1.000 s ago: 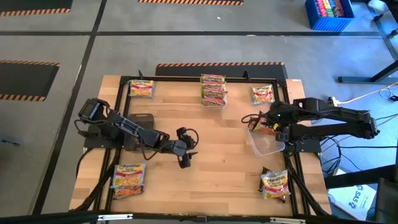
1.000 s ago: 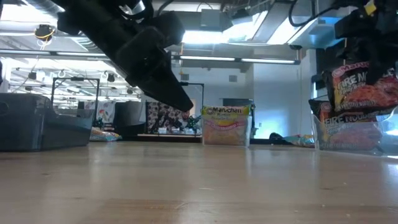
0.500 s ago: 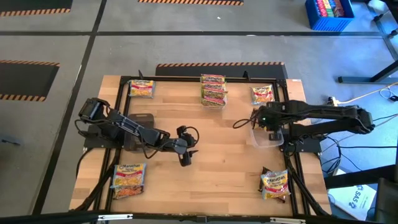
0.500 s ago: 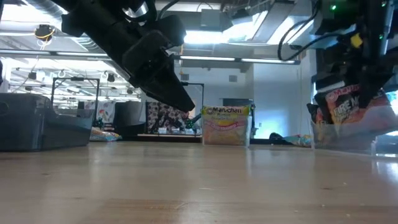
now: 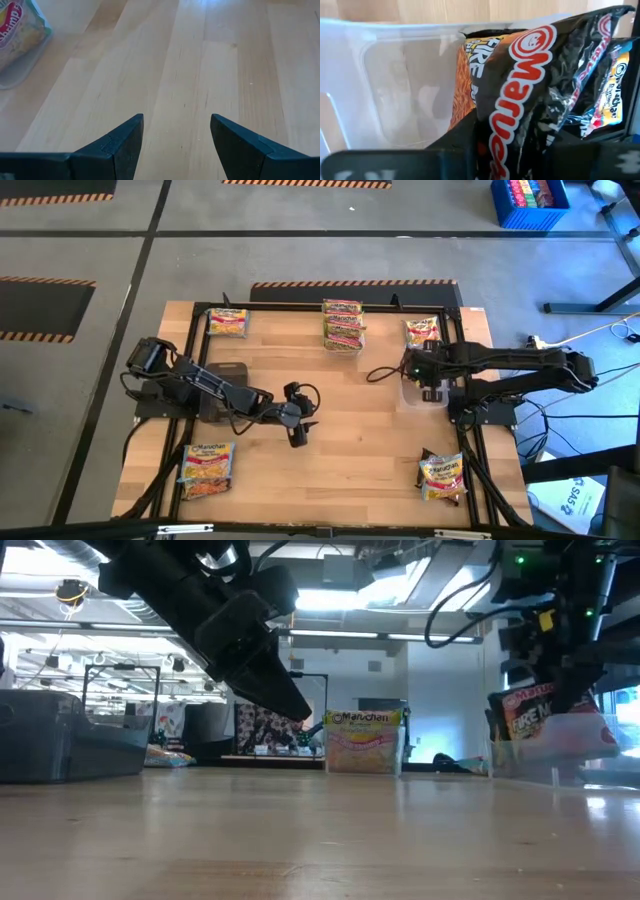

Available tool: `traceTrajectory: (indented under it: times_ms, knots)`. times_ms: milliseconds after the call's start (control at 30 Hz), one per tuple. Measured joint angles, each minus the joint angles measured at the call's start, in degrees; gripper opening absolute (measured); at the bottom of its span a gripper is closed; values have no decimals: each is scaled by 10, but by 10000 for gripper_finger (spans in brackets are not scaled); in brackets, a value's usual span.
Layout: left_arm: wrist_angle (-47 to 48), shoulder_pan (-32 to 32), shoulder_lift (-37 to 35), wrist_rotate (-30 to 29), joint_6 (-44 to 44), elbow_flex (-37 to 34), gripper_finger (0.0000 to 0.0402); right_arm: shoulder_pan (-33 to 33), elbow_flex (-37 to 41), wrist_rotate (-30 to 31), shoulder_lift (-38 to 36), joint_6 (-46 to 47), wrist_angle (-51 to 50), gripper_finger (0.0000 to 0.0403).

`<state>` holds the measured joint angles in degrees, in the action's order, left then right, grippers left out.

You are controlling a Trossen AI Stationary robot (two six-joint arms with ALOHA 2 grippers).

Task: Sort Maruchan noodles
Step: Put the top black noodle pack into the bottom transparent bin, then put the bottom left blue noodle pack into the black bin

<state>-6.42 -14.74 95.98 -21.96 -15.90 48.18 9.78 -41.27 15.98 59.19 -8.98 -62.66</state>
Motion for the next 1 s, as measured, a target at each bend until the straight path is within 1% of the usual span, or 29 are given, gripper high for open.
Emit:
traceTrajectory:
  times_ms: [233, 367, 500, 600, 667, 733, 833, 933, 1000]
  knots:
    - [0, 0, 0, 0, 0, 0, 227, 0, 16, 27, 0, -3, 2, 199]
    - [0, 0, 0, 0, 0, 0, 227, 0, 16, 29, -1, -3, 0, 236]
    - [0, 0, 0, 0, 0, 0, 227, 0, -9, 29, -2, -3, -22, 251]
    - [0, 0, 0, 0, 0, 0, 227, 0, -52, 29, -2, -1, -47, 252]
    - [0, 0, 0, 0, 0, 0, 227, 0, -87, 17, -2, 15, -56, 252]
    - [-2, -2, 0, 0, 0, 0, 227, 0, -115, -26, -3, 45, -46, 252]
    - [-7, -3, 0, 0, 0, 0, 227, -1, -131, -136, -3, 110, 6, 252]
    - [-10, -4, 0, 0, 0, 0, 227, -11, -123, -240, 2, 169, 93, 252]
    - [-11, -3, 0, 0, -3, 0, 227, -36, -111, -266, 13, 186, 156, 252]
